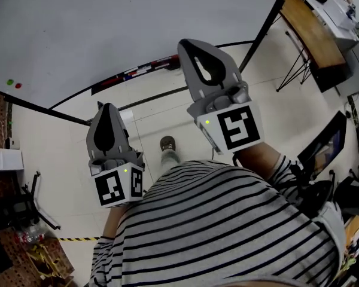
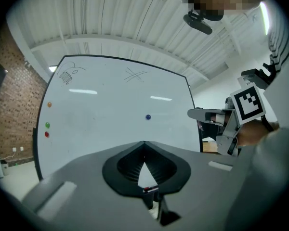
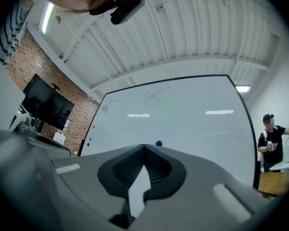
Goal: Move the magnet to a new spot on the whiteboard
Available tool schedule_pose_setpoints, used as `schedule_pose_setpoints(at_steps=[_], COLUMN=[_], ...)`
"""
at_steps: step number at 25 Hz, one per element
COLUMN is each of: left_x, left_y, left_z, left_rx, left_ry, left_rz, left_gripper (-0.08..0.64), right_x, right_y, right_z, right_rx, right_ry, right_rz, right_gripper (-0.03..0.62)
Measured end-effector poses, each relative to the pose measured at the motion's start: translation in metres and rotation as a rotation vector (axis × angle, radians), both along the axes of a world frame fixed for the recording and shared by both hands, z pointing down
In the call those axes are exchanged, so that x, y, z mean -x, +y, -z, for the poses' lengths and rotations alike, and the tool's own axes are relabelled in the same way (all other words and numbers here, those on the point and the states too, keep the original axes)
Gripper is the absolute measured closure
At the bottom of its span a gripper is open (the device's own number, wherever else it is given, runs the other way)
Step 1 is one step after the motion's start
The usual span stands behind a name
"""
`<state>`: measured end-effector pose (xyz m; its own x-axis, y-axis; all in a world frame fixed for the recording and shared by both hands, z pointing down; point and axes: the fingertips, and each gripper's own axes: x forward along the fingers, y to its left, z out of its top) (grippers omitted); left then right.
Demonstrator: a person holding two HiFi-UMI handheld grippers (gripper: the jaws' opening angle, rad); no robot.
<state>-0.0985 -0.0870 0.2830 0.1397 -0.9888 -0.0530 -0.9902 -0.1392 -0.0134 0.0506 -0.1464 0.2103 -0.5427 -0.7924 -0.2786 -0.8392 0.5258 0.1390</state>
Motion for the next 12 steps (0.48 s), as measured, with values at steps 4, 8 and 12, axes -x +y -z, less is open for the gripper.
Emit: schedule_pose_setpoints(at_steps=[4,8,12], left_x=[-0.031,-0.042,-0.045], left_y=[0.059,0.08,0.074], left_z=[0.002,0.01,0.017], left_rx=[0.008,-0.009,-0.021], left_ry=[0.006,-0.01,-0.017], left_rz=[0.004,-0.006,-0.027], left_gripper=[0.545,0.545,0.545], right_x=[-0.026,-0.039,-0.039], right_y=[0.063,0.087,0.085], right_z=[-0.013,-0.013,-0.005], right_rx=[0.058,0.06,0.058], right_ry=[0.026,0.031,0.013], right_rz=[0.014,-0.002,-0.006], right_gripper=[0.592,0.592,0.592])
